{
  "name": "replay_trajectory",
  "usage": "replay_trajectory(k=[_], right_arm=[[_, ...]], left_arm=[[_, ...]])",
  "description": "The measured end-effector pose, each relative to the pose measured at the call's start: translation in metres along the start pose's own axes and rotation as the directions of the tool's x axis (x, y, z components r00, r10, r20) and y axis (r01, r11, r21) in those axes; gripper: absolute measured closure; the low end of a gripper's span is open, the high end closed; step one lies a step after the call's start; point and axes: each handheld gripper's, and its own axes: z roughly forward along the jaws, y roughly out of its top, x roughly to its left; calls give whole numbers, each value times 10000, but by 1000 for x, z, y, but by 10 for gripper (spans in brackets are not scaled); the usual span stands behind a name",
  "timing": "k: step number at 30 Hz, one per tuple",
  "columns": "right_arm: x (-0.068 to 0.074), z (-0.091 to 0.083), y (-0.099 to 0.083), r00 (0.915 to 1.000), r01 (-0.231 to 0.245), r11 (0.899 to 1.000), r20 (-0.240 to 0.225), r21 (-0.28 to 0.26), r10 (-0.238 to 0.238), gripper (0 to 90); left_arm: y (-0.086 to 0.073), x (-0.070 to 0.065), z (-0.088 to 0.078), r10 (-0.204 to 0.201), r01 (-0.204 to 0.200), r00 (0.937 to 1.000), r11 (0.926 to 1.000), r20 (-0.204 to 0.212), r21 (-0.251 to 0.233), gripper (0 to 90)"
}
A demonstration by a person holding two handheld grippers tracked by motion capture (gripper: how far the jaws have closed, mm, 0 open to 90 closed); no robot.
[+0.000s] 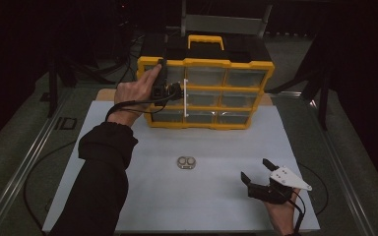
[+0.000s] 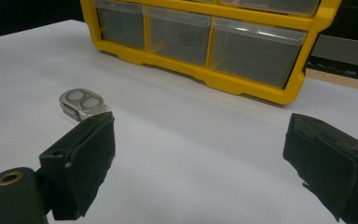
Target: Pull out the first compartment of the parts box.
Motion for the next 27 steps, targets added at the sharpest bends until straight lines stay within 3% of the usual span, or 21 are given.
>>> replay_trajectory(k=[4,10,15,27], right_arm=[[-1,0,0,10000,25,10000,39,21,-25,91],[0,0,0,10000,45,10000,-2,-2,-45,91],[1,0,0,10000,84,9999,1,61,-84,91],[1,0,0,10000,96,9999,14,79,-96,91]], left_arm=[[0,-1,-5,85,-85,10000,9999,23,-80,647],[-3,-1,-14,-144,147,9998,9997,131,-218,706],[-4,0,-19,-89,98,9991,9997,417,-226,776],[-3,1,-26,134,-123,9989,9996,440,-251,799]])
